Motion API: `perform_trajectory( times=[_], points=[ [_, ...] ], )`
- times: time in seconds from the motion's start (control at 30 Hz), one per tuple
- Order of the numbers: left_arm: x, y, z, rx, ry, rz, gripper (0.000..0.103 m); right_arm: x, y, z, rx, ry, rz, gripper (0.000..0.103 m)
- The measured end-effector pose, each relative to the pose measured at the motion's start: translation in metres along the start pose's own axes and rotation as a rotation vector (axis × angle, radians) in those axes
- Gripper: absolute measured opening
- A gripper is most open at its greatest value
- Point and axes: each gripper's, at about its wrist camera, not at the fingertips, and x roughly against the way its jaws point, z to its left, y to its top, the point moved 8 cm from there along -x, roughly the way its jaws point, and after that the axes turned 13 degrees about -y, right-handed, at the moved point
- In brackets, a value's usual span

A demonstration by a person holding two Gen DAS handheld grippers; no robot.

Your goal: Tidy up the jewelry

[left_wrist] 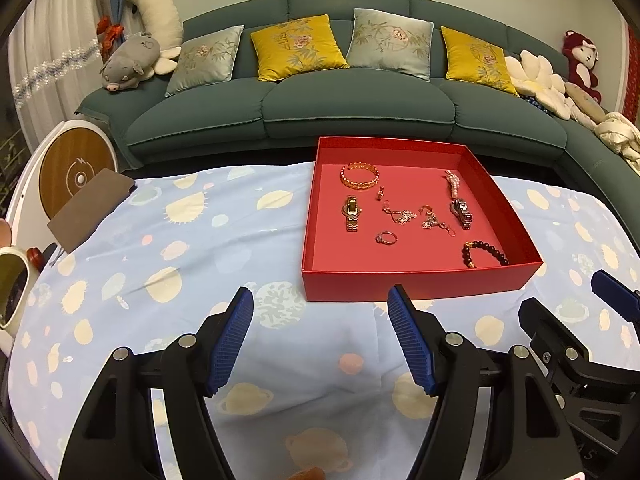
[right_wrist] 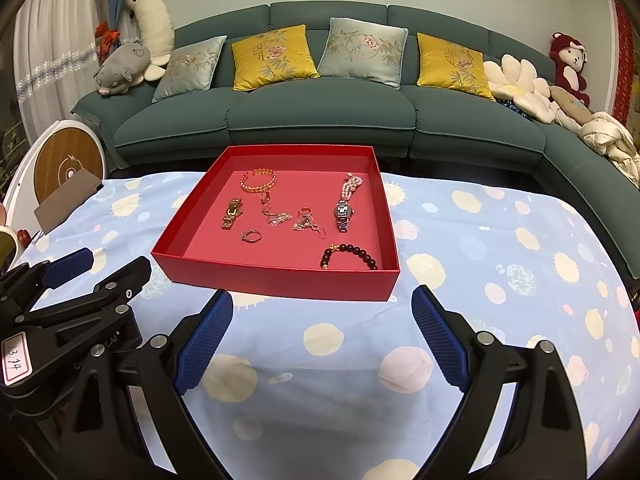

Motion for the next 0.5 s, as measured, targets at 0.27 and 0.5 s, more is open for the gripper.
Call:
perform_trajectory(
  times=[0.27,0.5],
  points=[
    [0.0012,-0.0001,-0.0001,-0.005,0.005,-0.007,0.067,0.0003,-0.0003,0.0002,-0.001,-0.001,0.001,0.088],
    [0.0010,0.0004,-0.0012,-0.002,0.003,-0.011,0.067,-0.0002,-0.0008,-0.0003,-0.008,-0.004,0.002,0.088]
  ],
)
